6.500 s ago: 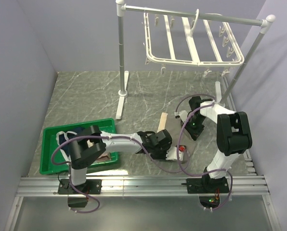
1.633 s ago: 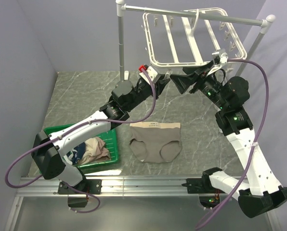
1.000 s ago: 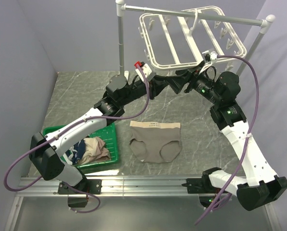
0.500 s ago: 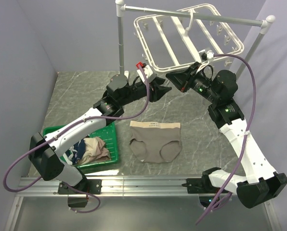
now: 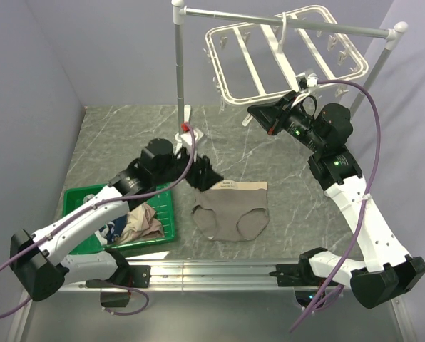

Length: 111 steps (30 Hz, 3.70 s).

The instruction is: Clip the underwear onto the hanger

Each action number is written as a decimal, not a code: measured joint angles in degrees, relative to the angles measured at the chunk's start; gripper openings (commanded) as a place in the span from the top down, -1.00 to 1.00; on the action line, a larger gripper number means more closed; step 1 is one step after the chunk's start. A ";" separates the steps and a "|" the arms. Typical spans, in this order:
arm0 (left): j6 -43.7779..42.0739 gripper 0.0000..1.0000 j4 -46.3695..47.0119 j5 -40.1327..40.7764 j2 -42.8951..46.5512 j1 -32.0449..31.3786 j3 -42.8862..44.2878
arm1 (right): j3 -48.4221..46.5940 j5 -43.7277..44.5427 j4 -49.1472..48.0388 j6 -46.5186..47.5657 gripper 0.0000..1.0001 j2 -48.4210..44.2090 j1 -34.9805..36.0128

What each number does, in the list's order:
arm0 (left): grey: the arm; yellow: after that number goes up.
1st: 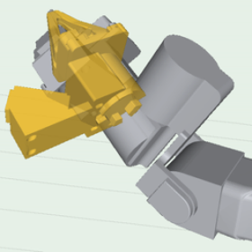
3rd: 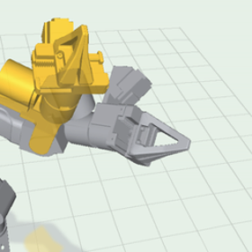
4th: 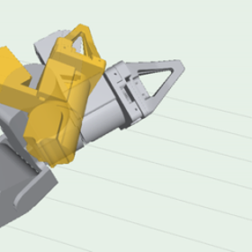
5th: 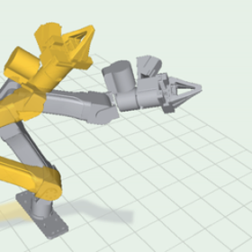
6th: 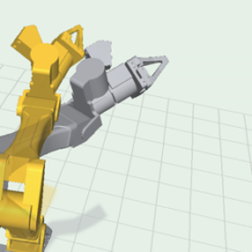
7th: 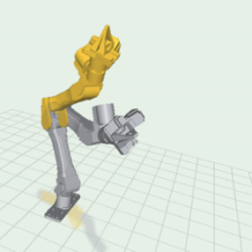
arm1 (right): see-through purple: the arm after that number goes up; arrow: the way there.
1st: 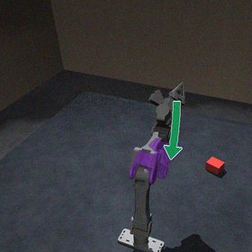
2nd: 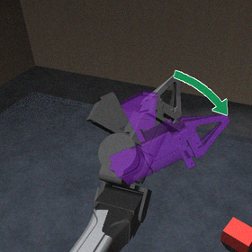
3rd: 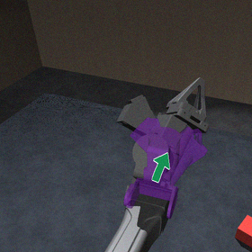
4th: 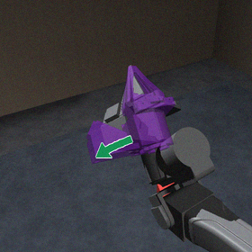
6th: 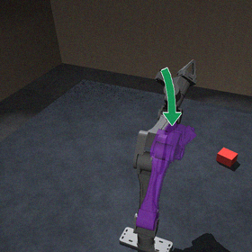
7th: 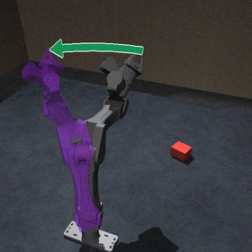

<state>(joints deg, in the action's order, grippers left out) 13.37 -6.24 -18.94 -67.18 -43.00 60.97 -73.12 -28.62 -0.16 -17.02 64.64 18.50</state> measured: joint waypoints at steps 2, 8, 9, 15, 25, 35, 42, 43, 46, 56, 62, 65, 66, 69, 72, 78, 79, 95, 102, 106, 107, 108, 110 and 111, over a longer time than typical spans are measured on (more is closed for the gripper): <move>3.39 -0.37 -4.02 1.25 0.20 -0.04 -3.61 | 0.00 0.15 0.09 0.13 1.00 0.00 0.00; 13.44 -0.42 -14.60 8.85 -5.90 -0.04 -6.75 | 0.00 0.33 0.22 0.15 1.00 0.00 0.00; 14.97 -0.54 -15.52 10.29 -6.84 -0.04 -6.75 | 0.00 0.35 0.22 0.15 1.00 0.00 0.00; 21.05 -0.58 -17.64 17.42 -13.60 -0.04 -6.36 | 0.00 0.52 0.22 0.15 1.00 0.00 0.00; 22.49 -0.75 -21.07 22.45 -30.56 0.63 3.91 | 0.00 0.50 0.37 0.61 1.00 -0.33 0.00; 23.37 -0.88 -23.61 25.64 -40.39 0.68 10.60 | 0.00 0.46 0.39 1.46 1.00 -0.76 0.00; 23.04 -0.63 -25.44 27.23 -43.87 0.39 14.84 | 0.07 0.44 0.42 1.46 1.00 -0.76 0.00; 22.75 -0.60 -25.83 27.80 -44.70 0.17 15.87 | 0.09 0.46 0.42 1.46 1.00 -0.76 0.00; 21.40 -0.49 -27.91 30.36 -47.93 -1.25 20.02 | 0.11 0.42 0.39 1.46 1.00 -0.76 0.00; 16.35 0.66 -26.86 33.70 -55.91 -7.74 31.15 | 0.17 0.44 0.42 1.70 1.00 -0.76 0.00; 14.29 0.99 -23.28 33.44 -54.16 -8.35 28.13 | 0.39 0.50 0.44 1.70 1.00 -0.92 0.00; 13.66 0.99 -17.90 33.57 -47.45 -8.28 17.73 | 0.39 0.52 0.52 1.68 1.00 -1.01 0.00; 13.25 0.99 -16.48 33.59 -44.33 -8.24 13.51 | 0.39 0.50 0.55 1.66 1.00 -1.03 0.00; 11.39 0.99 -11.85 33.73 -34.47 -8.26 2.34 | 0.42 0.55 0.55 1.57 1.00 -1.07 0.00; 8.37 0.99 -4.33 33.99 -26.75 -8.92 -4.24 | 0.52 0.70 0.50 1.14 1.00 -1.07 0.00; -0.24 0.99 13.03 34.23 -16.81 -10.40 -13.66 | 1.64 1.01 0.24 -0.13 1.00 -1.09 0.00; -1.44 0.99 14.67 34.16 -15.78 -10.47 -14.73 | 1.81 1.07 0.20 -0.15 1.00 -1.09 0.00; -19.56 0.99 36.35 21.29 -3.91 -10.45 -19.10 | 3.43 0.90 -0.74 -1.31 1.00 -2.16 0.00; -24.02 0.99 40.92 20.22 -5.92 -10.45 -16.44 | 3.45 0.48 -1.25 -2.36 1.00 -2.27 0.00; -26.25 0.99 43.10 20.17 -7.02 -10.45 -14.10 | 3.45 0.44 -1.51 -2.95 1.00 -2.27 0.00; -26.53 0.99 43.60 20.17 -7.08 -10.45 -13.53 | 3.45 0.46 -1.62 -3.10 1.00 -2.27 0.00; -26.91 0.99 44.02 20.17 -7.08 -10.47 -13.09 | 3.45 0.44 -1.73 -3.17 1.00 -2.27 0.00; -27.50 0.99 45.00 20.09 -7.10 -10.45 -12.28 | 3.52 0.33 -1.99 -3.32 1.00 -2.27 0.00; -27.63 1.00 45.33 20.04 -7.13 -10.45 -11.85 | 3.54 0.26 -2.05 -3.43 1.00 -2.27 0.00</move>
<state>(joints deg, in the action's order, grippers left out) -14.26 39.09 1.10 -74.30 -53.45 49.12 -69.58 -28.36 -2.22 -20.45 62.37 18.50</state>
